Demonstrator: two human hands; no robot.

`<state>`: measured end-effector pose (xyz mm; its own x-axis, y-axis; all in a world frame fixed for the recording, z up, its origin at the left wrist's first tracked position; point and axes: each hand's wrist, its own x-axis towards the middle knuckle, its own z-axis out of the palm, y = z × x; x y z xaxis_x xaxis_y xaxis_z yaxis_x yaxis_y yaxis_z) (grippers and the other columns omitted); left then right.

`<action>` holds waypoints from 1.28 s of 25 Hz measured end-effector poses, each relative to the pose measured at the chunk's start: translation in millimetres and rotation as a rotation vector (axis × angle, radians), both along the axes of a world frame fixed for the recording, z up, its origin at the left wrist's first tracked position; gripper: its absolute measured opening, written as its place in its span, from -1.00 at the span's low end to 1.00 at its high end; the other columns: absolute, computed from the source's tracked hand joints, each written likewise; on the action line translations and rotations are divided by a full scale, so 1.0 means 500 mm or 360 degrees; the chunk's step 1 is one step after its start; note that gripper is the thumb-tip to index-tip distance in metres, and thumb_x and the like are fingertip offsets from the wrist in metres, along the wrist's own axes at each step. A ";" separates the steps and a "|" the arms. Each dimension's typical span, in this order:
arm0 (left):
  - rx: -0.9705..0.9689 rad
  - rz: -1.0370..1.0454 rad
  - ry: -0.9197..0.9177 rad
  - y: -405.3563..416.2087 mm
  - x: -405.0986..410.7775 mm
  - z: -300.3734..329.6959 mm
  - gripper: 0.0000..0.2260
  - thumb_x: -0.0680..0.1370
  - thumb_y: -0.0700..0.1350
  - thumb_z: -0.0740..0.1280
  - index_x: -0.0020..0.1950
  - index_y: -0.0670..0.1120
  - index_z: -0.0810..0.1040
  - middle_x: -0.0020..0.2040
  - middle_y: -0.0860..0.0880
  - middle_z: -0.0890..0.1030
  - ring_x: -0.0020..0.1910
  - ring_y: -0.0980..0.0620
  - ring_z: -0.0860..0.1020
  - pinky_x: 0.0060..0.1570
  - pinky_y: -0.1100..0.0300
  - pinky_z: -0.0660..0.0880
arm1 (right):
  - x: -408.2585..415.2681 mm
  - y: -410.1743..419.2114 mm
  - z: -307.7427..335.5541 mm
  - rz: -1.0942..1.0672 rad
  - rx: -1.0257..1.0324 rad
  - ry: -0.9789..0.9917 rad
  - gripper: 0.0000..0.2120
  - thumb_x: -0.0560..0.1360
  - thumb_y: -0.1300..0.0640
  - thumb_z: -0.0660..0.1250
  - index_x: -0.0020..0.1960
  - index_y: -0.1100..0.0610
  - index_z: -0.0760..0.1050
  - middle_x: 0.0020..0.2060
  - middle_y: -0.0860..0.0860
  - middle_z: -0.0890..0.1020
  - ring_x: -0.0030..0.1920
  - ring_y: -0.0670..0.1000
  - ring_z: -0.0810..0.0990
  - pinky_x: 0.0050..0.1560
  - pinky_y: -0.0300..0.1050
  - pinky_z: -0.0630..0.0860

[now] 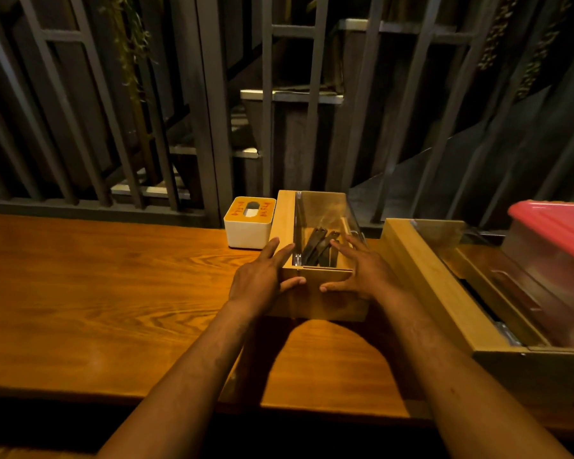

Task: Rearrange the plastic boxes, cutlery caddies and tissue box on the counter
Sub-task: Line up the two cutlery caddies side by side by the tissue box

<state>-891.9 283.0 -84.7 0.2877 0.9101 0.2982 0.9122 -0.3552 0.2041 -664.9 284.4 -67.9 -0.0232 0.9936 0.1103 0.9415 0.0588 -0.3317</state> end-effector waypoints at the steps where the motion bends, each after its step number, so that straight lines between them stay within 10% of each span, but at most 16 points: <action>1: 0.0000 -0.0001 -0.0003 0.010 -0.002 0.000 -0.32 0.51 0.34 0.18 0.57 0.15 0.11 0.62 0.00 0.08 0.43 -0.11 0.38 0.03 0.02 0.56 | -0.002 0.009 0.000 -0.0011 -0.0007 -0.0010 0.05 0.17 -0.33 0.53 0.53 -0.22 0.11 0.59 -0.08 0.02 0.57 0.10 0.03 0.50 0.24 0.16; 20: 0.0051 0.0172 0.0290 -0.018 0.022 0.022 -0.38 0.57 0.25 0.21 0.56 0.08 0.12 0.55 -0.17 0.20 0.47 -0.25 0.23 0.36 -0.20 0.34 | -0.062 -0.077 -0.011 -0.0199 0.0183 -0.0301 -0.14 0.40 -0.22 0.42 0.54 -0.17 0.01 0.58 0.04 0.06 0.55 0.20 0.07 0.42 0.31 0.24; 32: 0.0257 -0.0303 -0.0166 -0.297 0.301 0.075 -0.51 0.57 0.22 0.12 0.49 0.13 0.30 0.47 -0.05 0.38 0.48 -0.10 0.24 0.43 -0.08 0.21 | 0.293 -0.345 0.069 -0.0276 0.0480 0.0148 -0.49 0.44 -0.21 0.24 0.33 -0.04 0.50 0.32 0.03 0.54 0.32 0.12 0.48 0.31 0.19 0.42</action>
